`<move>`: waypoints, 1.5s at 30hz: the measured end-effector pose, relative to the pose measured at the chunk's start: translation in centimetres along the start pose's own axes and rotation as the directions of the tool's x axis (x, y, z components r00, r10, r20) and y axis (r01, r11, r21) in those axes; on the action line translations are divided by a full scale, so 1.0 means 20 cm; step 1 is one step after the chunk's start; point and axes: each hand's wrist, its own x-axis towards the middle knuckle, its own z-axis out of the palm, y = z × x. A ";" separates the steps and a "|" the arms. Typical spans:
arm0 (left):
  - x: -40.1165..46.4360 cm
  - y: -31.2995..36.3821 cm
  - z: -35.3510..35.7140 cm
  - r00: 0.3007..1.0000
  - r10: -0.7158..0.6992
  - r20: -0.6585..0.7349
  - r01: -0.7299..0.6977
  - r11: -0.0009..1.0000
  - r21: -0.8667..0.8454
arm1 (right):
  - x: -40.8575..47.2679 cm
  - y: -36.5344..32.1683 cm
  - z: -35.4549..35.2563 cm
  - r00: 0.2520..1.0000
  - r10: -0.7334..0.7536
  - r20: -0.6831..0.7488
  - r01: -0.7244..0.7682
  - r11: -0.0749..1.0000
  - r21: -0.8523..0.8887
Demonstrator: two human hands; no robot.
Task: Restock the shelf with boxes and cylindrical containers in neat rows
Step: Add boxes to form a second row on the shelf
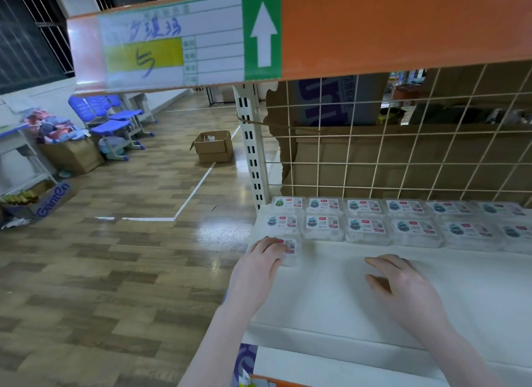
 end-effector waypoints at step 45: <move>0.02 0.71 -0.04 0.942 -0.303 0.142 0.316 0.946 -0.073 | -0.26 0.36 -0.40 0.921 0.247 -0.300 -0.284 0.955 -0.087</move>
